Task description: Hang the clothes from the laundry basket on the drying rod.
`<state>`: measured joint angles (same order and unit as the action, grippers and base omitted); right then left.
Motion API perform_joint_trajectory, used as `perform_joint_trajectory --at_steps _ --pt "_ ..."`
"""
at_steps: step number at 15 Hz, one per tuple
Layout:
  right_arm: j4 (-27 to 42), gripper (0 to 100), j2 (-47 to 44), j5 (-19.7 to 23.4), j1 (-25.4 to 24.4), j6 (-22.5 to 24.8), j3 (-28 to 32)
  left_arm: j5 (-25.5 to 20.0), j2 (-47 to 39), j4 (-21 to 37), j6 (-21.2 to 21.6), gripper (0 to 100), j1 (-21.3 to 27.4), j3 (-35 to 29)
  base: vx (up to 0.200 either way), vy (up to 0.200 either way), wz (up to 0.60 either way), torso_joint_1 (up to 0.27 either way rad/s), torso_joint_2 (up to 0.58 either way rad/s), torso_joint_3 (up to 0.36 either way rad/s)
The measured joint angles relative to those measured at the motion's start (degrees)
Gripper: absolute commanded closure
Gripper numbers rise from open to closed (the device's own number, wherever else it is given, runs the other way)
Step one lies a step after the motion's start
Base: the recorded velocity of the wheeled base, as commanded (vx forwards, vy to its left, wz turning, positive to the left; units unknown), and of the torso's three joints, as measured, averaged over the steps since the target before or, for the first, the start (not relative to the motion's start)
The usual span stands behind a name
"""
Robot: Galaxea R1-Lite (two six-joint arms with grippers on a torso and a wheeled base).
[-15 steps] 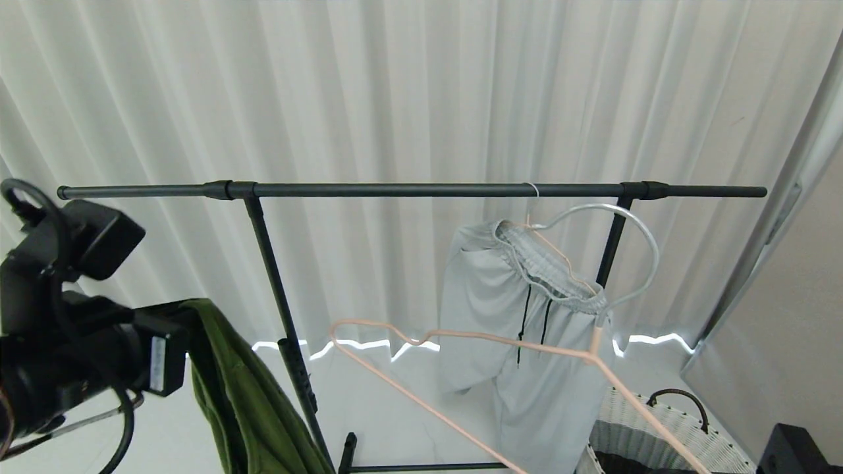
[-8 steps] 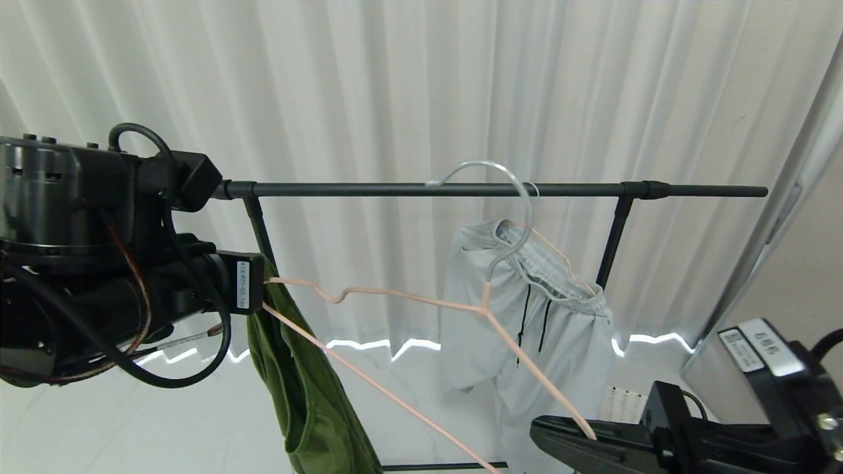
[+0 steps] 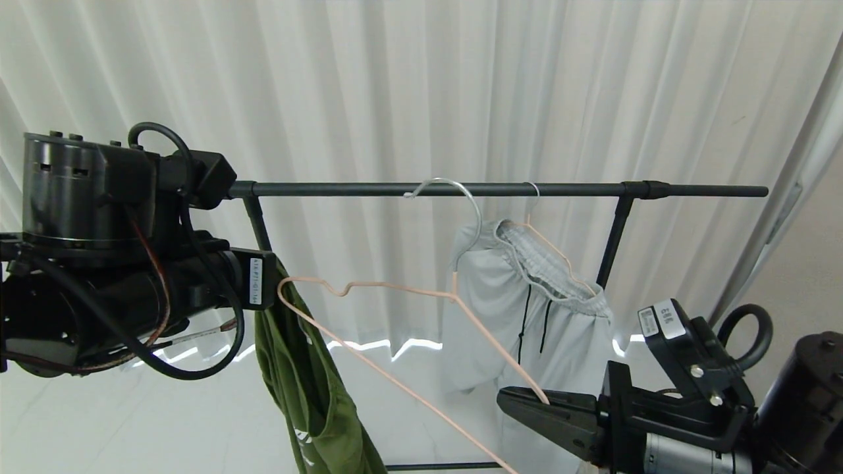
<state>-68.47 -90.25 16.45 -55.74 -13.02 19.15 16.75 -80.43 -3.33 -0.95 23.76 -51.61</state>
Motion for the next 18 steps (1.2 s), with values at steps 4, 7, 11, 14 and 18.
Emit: perform_joint_trajectory --at_steps 4,7,11,14,18 --pt "0.0 100 -0.8 0.0 1.3 -0.7 1.4 0.7 0.0 0.0 0.0 100 1.5 0.2 0.0 0.0 0.0 0.0 0.0 0.0" --pt "-0.2 100 -1.8 0.0 1.3 -1.0 2.0 3.1 0.0 0.0 -0.6 100 4.3 0.4 0.0 0.0 0.0 0.0 0.0 0.0" --pt "-4.8 100 -4.6 0.0 1.1 -1.0 2.1 7.4 0.1 -0.1 -3.9 100 7.7 0.3 0.0 0.0 0.0 0.0 0.0 0.0" --pt "-6.9 100 -8.2 0.0 0.9 -1.0 2.9 7.8 0.1 0.1 -6.8 100 10.7 0.3 0.0 0.0 0.0 0.0 0.0 0.0" --pt "-7.3 100 -12.1 0.0 0.6 -1.0 5.5 8.8 0.5 0.0 -8.6 100 14.8 -0.4 0.0 0.0 0.0 0.0 0.0 0.0"
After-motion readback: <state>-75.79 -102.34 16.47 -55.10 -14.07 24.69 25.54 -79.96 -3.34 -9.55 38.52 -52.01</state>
